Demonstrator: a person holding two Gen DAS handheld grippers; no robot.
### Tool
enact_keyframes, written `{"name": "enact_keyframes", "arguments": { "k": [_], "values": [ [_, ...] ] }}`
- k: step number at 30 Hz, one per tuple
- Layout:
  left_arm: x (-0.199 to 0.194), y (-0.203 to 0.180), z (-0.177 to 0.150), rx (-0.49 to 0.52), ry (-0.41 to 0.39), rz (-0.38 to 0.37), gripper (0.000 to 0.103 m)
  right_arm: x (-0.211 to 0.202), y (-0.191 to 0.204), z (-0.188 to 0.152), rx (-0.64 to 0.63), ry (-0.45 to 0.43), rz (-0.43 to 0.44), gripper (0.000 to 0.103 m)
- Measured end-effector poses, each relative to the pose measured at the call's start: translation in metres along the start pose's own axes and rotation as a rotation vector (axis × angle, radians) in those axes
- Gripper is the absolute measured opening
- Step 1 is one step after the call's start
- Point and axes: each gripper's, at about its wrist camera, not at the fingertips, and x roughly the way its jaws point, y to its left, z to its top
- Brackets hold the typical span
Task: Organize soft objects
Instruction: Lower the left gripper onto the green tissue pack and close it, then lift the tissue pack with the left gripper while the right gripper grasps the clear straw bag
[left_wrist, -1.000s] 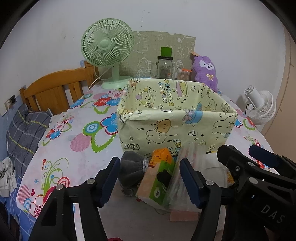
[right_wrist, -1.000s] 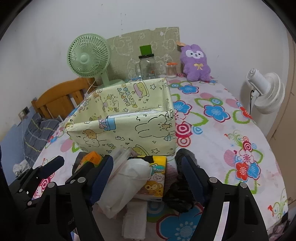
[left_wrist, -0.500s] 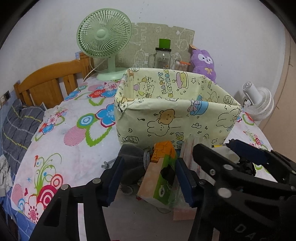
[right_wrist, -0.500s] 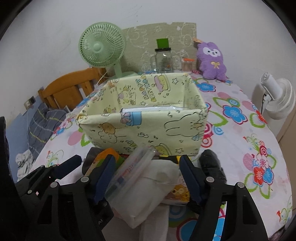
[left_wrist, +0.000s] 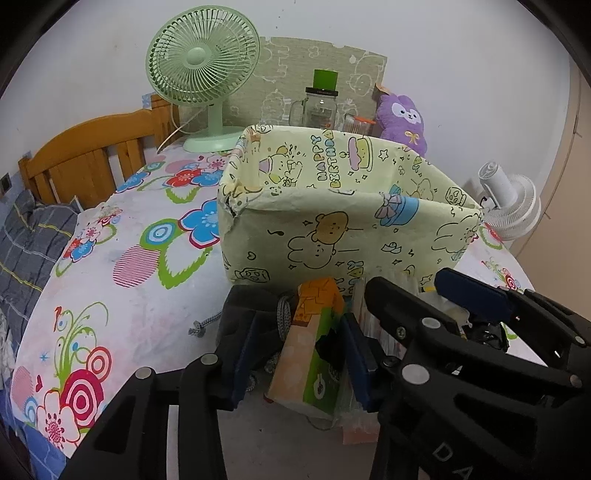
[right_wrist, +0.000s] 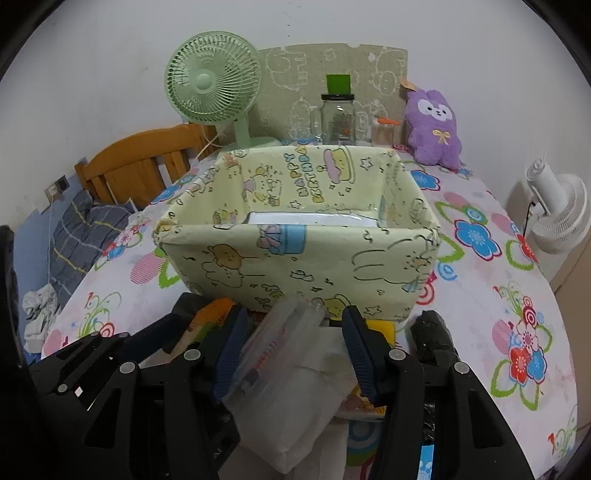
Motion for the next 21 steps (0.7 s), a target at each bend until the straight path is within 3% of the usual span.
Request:
{"name": "enact_keyframes", "arguments": {
  "k": [14,21],
  "values": [
    [0.003,-0.001,0.001,0.005,0.002,-0.022,0.025,0.018,-0.006,0.000,0.096,0.064,0.099,0.027],
    [0.001,-0.003,0.002,-0.004,0.007,-0.048,0.016,0.016,-0.008,0.001,0.115,0.057,0.095,0.020]
  ]
}}
